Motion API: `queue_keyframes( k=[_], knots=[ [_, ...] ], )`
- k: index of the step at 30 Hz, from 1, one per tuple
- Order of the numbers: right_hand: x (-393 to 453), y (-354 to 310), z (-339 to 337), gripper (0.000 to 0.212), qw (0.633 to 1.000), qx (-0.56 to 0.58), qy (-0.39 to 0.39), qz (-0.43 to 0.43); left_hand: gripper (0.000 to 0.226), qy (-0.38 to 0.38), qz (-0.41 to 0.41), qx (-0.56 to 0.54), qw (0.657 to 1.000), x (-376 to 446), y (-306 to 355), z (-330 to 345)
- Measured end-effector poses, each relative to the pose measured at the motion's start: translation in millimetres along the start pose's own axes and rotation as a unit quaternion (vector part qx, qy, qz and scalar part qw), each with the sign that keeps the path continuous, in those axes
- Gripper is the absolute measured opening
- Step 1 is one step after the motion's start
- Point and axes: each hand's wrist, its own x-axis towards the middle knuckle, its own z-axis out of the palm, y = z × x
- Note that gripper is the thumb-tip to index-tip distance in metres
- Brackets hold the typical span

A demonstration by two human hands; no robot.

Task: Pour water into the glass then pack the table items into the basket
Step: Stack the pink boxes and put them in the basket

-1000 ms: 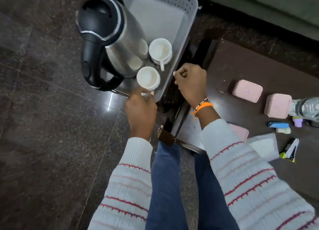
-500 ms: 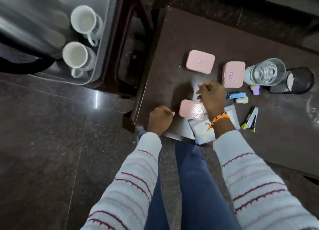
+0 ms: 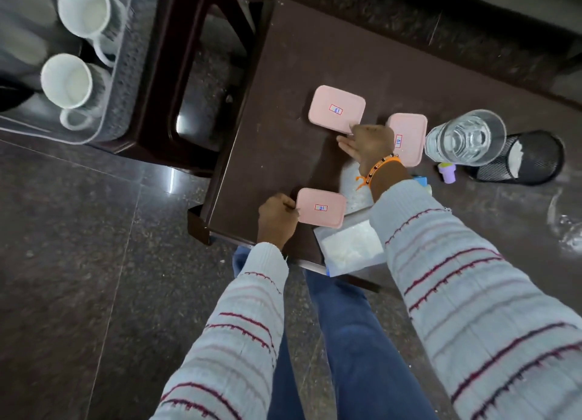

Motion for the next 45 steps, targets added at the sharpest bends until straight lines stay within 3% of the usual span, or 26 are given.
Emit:
queue_keyframes(
  k=[4,8,10,16,22,26,34,38,42,45],
  knots=[
    [0,-1,-1,0.026,1.000,-0.007,0.000,-0.002,0.019,0.012,-0.017,-0.033,0.999,-6,-3,-4],
    [-19,-4,-2,0.025,0.999,-0.014,0.012,-0.033,0.015,0.050,-0.070,-0.135,0.987,-19,-12,-32],
    [-35,-7,0,0.024,0.999,-0.016,0.000,-0.050,0.005,0.074,-0.089,-0.231,0.966,-28,-15,-53],
    [-95,-13,30,0.020,0.994,0.028,-0.048,-0.089,0.011,0.124,-0.069,-0.463,0.875,-39,-10,-130],
    [-149,-16,92,0.020,0.988,0.098,-0.066,-0.101,0.020,0.140,0.012,-0.565,0.813,-16,23,-233],
    [-169,-17,142,0.019,0.982,0.147,-0.068,-0.097,0.023,0.122,0.032,-0.591,0.797,25,54,-294],
    [-176,-33,182,0.018,0.980,0.162,-0.020,-0.117,0.055,0.154,0.019,-0.474,0.867,81,105,-325],
    [-171,-43,182,0.020,0.980,0.154,-0.005,-0.128,0.047,0.166,0.021,-0.395,0.903,100,114,-339],
    [-164,-55,188,0.019,0.982,0.134,0.009,-0.129,0.039,0.118,-0.006,-0.333,0.935,112,114,-343],
    [-161,-65,193,0.018,0.984,0.110,0.014,-0.137,0.037,0.084,-0.005,-0.192,0.978,115,113,-348]
  ],
)
